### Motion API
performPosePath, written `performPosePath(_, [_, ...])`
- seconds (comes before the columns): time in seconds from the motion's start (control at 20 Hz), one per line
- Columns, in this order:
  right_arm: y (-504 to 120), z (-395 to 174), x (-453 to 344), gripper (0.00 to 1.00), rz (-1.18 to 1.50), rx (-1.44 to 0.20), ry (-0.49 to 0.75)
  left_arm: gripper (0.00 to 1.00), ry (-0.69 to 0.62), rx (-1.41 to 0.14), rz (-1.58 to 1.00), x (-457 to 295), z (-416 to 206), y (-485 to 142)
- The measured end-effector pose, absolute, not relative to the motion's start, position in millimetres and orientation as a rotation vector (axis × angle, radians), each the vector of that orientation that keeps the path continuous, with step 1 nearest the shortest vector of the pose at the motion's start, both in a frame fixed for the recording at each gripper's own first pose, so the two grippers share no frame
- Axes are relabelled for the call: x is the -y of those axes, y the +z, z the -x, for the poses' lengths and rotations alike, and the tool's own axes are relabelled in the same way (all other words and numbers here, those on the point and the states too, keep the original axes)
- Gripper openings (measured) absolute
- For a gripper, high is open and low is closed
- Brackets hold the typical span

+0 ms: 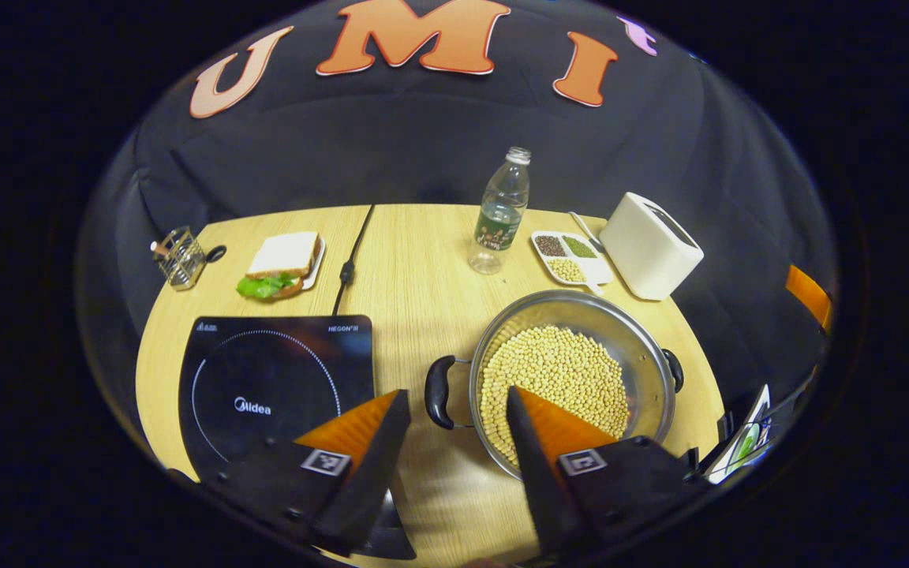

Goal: First push the handle of the pot to place it horizontally, then grasp the pot with both hands and set it on the induction cooktop.

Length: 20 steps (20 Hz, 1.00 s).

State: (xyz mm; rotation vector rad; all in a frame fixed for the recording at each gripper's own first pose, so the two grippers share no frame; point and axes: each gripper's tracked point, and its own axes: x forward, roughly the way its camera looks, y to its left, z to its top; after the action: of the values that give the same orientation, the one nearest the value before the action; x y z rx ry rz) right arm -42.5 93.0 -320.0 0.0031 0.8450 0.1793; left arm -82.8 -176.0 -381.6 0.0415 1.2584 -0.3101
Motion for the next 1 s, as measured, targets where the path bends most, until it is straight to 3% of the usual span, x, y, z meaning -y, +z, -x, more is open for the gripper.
performPosePath(0.05, [-327.1,44.2,-97.0,0.96,-0.006,-0.864,0.188,0.94,-0.319,-1.246,-0.047,179.2,79.8,-380.7])
performPosePath(0.15, [-344.4,49.8,-103.7,0.95,-0.010,-0.910,0.201,0.92,-0.325,-1.248,-0.051,185.0,73.8,-388.3])
performPosePath(0.2, [-352.5,51.3,-106.8,0.96,-0.010,-0.931,0.205,0.97,-0.326,-1.261,-0.048,185.9,74.9,-395.0])
performPosePath(0.35, [-380.2,62.0,-111.7,0.95,-0.007,-1.002,0.218,0.92,-0.311,-1.295,-0.039,186.7,73.7,-417.4])
performPosePath(0.85, [-477.2,106.3,-127.4,0.95,-0.017,-1.246,0.193,0.99,-0.258,-1.350,-0.030,177.3,75.8,-460.9])
performPosePath(1.0, [-495.4,113.1,-121.5,0.95,-0.003,-1.286,0.166,0.94,-0.246,-1.358,-0.032,173.1,77.2,-469.2])
